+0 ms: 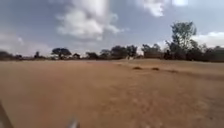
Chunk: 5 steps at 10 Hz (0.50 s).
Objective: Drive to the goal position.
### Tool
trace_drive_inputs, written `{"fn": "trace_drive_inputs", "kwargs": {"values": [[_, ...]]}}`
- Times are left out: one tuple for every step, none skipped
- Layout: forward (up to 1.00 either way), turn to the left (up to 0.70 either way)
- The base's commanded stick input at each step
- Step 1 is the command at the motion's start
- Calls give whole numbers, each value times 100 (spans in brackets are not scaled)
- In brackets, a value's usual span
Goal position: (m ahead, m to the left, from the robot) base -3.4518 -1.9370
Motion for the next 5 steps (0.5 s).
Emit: {"fn": "trace_drive_inputs", "kwargs": {"values": [[70, -27], [70, -27], [70, -27], [70, -27], [70, -27]]}}
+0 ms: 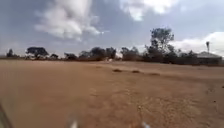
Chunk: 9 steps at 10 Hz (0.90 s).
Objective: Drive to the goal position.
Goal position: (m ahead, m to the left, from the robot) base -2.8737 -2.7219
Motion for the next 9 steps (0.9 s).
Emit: {"fn": "trace_drive_inputs", "kwargs": {"values": [[70, -27], [70, -27], [70, -27], [70, -27], [70, -27], [70, -27], [70, -27], [70, -27], [70, -27]]}}
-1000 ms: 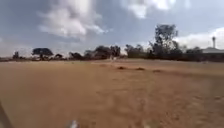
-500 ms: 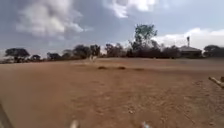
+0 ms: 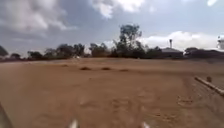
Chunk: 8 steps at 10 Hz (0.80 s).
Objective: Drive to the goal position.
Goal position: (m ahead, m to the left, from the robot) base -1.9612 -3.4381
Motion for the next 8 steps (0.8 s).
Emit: {"fn": "trace_drive_inputs", "kwargs": {"values": [[70, -27], [70, -27], [70, -27], [70, -27], [70, -27], [70, -21], [70, 0], [70, 0]]}}
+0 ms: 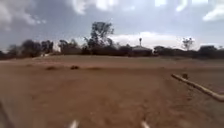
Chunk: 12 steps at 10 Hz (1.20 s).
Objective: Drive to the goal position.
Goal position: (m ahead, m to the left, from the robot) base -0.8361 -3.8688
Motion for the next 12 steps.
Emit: {"fn": "trace_drive_inputs", "kwargs": {"values": [[70, 0], [70, 0], [70, 0], [70, 0], [70, 0], [70, 0], [70, 11], [70, 27], [70, 27], [70, 27], [70, 27], [70, 27]]}}
